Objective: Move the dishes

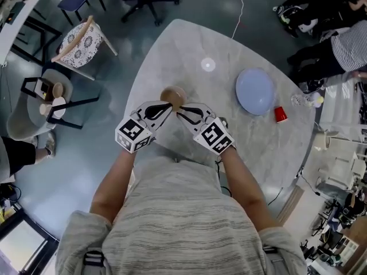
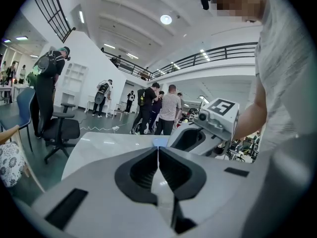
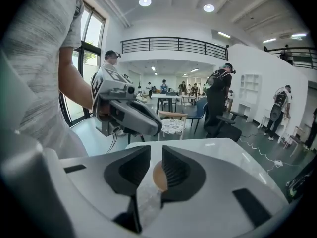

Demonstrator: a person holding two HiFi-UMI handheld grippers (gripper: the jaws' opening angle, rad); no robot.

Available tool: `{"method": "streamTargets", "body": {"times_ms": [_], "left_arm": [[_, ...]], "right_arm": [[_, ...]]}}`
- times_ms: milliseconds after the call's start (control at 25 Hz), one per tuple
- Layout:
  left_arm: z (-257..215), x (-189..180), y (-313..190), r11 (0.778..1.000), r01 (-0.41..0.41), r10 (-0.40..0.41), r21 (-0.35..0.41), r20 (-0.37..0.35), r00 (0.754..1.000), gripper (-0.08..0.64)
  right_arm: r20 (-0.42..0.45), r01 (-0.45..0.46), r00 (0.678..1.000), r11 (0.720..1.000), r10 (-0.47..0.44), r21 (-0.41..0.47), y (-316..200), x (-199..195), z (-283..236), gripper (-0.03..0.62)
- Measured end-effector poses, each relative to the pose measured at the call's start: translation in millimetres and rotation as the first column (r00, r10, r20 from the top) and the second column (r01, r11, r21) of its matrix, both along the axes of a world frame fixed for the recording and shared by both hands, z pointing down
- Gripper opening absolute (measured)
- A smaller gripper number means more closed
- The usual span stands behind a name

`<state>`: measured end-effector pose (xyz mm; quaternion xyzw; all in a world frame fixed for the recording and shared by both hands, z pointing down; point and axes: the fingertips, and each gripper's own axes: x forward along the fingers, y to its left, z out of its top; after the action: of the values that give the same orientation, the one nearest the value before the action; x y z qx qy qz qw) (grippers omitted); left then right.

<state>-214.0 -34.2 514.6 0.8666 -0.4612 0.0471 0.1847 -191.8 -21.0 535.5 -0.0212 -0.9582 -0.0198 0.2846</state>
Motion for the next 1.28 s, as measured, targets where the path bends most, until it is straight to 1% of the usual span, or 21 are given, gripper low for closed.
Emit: {"method": "streamTargets", "body": {"times_ms": [160, 320, 560, 760, 1000, 1120, 1280], "left_arm": [[8, -7, 3, 1.0, 0.016, -0.016, -0.017, -0.002, 1.0, 0.021], [13, -12, 5, 0.999, 0.024, -0.024, -0.025, -0.002, 1.0, 0.021], [28, -21, 7, 0.997, 0.048, -0.048, -0.052, -0.002, 0.999, 0.021], [40, -27, 6, 0.996, 0.06, -0.061, -0.071, -0.006, 0.998, 0.021], [46, -31, 4, 0.994, 0.075, -0.076, -0.084, -0.013, 0.997, 0.021], [50, -34, 5, 0.992, 0.081, -0.082, -0.092, -0.013, 0.997, 0.021], [52, -36, 6, 0.991, 0.084, -0.085, -0.102, -0.01, 0.996, 0.021]], "right_arm": [[-0.102, 0.064, 0.993, 0.996, -0.057, 0.061, 2, -3, 24, 0.113], [-0.196, 0.166, 0.97, 0.979, -0.142, 0.114, 10, -8, 47, 0.127], [-0.28, 0.253, 0.937, 0.957, -0.207, 0.139, 15, -15, 72, 0.127], [-0.391, 0.329, 0.886, 0.933, -0.251, 0.146, 14, -18, 105, 0.126], [-0.496, 0.426, 0.814, 0.891, -0.302, 0.156, 15, -17, 137, 0.119], [-0.534, 0.449, 0.788, 0.879, -0.305, 0.159, 15, -16, 150, 0.107], [-0.57, 0.465, 0.766, 0.869, -0.298, 0.17, 13, -13, 161, 0.096]]}}
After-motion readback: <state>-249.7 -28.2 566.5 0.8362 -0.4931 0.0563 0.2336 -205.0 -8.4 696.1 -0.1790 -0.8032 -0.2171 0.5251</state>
